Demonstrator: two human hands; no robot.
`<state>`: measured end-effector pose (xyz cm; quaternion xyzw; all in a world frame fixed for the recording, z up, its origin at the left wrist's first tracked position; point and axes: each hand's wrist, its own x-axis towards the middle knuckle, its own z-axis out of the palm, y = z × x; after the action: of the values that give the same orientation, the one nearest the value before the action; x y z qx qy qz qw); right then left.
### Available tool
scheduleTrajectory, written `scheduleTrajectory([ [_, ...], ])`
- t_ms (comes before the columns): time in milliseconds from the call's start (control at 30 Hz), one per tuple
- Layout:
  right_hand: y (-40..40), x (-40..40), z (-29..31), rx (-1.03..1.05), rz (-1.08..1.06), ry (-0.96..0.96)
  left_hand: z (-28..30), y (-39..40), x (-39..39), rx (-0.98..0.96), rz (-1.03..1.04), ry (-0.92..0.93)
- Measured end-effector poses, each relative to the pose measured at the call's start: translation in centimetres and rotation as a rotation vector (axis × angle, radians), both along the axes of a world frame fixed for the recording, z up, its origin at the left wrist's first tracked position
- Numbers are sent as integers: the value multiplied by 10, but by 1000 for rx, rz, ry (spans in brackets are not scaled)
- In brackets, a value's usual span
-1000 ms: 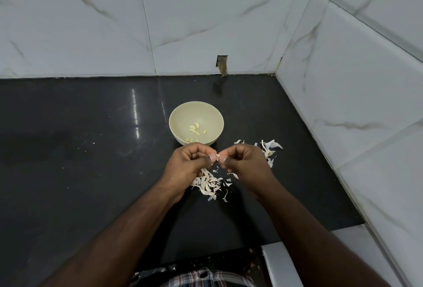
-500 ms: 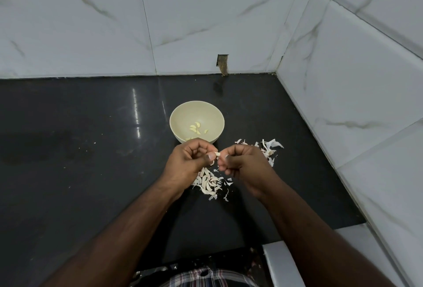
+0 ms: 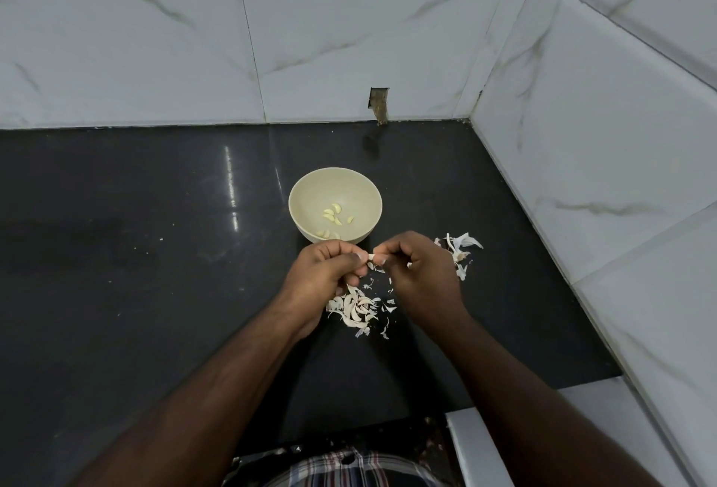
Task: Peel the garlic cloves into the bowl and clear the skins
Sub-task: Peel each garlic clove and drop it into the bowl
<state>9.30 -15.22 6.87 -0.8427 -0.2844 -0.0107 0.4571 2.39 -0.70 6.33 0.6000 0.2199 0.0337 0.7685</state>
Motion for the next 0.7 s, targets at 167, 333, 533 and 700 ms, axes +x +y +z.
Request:
scheduleTrajectory([
  [167,0,3,6,33,9,343,-4,4,-2,108,-18,-101],
  [333,2,9,17,261,69,962,-10,8,0,334,-51,-253],
  [533,2,12,12,27,-31,488,-13,10,5,429,2,-151],
  [700,-7,24,11,-24,-46,217,-8,17,4,263,25,-60],
])
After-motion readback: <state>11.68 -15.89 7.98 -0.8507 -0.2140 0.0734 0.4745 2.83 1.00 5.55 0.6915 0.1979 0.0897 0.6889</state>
